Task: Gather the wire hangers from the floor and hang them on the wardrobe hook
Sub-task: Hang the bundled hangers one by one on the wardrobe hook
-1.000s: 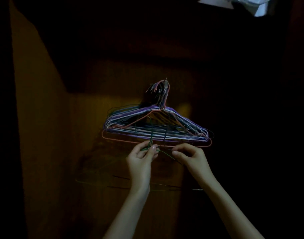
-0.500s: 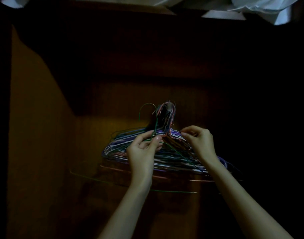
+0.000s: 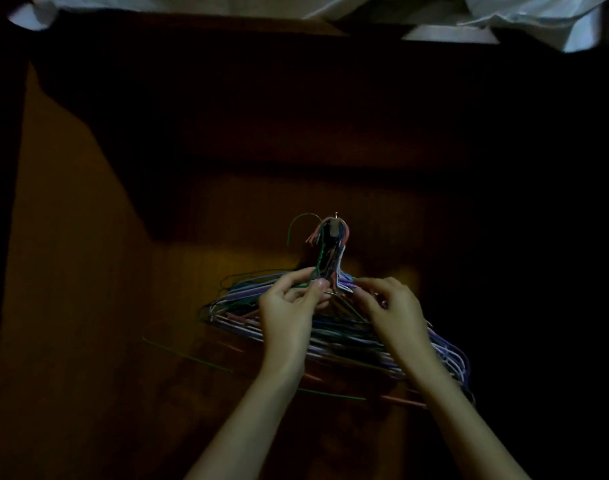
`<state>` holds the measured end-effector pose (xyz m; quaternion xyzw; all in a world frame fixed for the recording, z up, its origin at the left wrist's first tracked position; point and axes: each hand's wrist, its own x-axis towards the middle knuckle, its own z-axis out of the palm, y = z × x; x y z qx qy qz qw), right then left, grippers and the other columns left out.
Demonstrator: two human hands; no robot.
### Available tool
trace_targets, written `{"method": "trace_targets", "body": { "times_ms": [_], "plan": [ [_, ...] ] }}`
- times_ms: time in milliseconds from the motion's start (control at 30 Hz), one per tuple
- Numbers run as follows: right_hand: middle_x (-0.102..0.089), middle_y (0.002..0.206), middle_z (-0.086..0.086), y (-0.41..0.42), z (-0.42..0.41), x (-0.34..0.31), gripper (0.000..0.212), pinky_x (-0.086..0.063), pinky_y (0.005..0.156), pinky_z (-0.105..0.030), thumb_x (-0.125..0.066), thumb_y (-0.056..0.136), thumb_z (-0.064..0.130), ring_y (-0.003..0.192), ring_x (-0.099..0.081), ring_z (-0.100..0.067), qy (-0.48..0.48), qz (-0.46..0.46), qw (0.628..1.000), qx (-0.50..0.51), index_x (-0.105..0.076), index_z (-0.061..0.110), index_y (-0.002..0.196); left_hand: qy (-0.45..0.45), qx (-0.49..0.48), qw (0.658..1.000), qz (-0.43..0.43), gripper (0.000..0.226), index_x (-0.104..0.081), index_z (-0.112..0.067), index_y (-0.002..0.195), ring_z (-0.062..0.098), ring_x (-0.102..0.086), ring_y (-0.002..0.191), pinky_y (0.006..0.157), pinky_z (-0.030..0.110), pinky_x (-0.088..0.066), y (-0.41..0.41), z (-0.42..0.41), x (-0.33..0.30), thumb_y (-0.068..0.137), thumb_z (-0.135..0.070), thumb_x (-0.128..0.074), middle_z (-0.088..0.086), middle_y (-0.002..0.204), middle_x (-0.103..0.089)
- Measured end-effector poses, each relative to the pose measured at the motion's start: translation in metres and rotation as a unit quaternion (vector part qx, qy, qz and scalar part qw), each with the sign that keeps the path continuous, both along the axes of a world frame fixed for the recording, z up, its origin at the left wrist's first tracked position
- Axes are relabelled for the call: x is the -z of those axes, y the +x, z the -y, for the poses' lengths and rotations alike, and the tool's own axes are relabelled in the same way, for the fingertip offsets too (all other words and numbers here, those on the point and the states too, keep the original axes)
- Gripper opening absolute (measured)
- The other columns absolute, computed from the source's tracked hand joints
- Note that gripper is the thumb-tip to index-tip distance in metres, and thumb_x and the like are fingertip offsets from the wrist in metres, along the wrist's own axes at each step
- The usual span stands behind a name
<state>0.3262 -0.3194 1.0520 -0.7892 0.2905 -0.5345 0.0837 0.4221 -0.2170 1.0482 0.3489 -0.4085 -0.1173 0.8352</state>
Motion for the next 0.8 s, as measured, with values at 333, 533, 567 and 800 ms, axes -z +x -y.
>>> {"method": "trace_targets", "body": {
  "times_ms": [333,533,567,800],
  "plan": [
    [-0.069,0.103,0.01,-0.023,-0.011,0.024,0.034,-0.054,0.075,-0.027,-0.068,0.081,0.004,0.09,-0.064,-0.007,-0.109,0.092,0.99,0.013,-0.067,0.023,0.11,0.011,0.042,0.999,0.02,0.018,-0.064,-0.009,0.101,0.01,-0.068,0.068,0.066,0.018,-0.056,-0.016,0.03,-0.023,0.085,-0.002,-0.063,0.007,0.077,-0.071],
    [-0.067,0.095,0.007,-0.016,-0.003,0.025,0.046,-0.054,0.069,-0.037,-0.064,0.076,-0.006,0.086,-0.064,-0.015,-0.109,0.073,0.991,0.034,-0.069,0.026,0.108,0.029,0.047,0.998,-0.019,0.023,-0.063,-0.001,0.107,0.008,-0.068,0.062,0.061,0.016,-0.055,-0.007,0.041,-0.02,0.084,0.0,-0.064,0.009,0.075,-0.07],
    [-0.066,0.094,0.006,-0.015,-0.001,0.026,0.045,-0.054,0.069,-0.037,-0.064,0.077,-0.005,0.086,-0.063,-0.016,-0.104,0.071,0.991,0.036,-0.069,0.026,0.109,0.038,0.048,0.998,-0.021,0.024,-0.063,0.0,0.108,0.008,-0.068,0.062,0.061,0.016,-0.055,-0.006,0.043,-0.02,0.084,0.0,-0.063,0.009,0.076,-0.07],
    [-0.064,0.089,0.007,-0.01,0.008,0.031,0.034,-0.051,0.059,-0.034,-0.067,0.079,0.003,0.079,-0.065,-0.016,-0.125,0.052,0.99,0.039,-0.071,0.026,0.103,0.036,0.061,0.996,-0.051,0.025,-0.063,-0.003,0.109,0.016,-0.068,0.074,0.063,0.017,-0.054,0.002,0.055,-0.007,0.084,-0.003,-0.065,0.015,0.087,-0.071]
  ]
}}
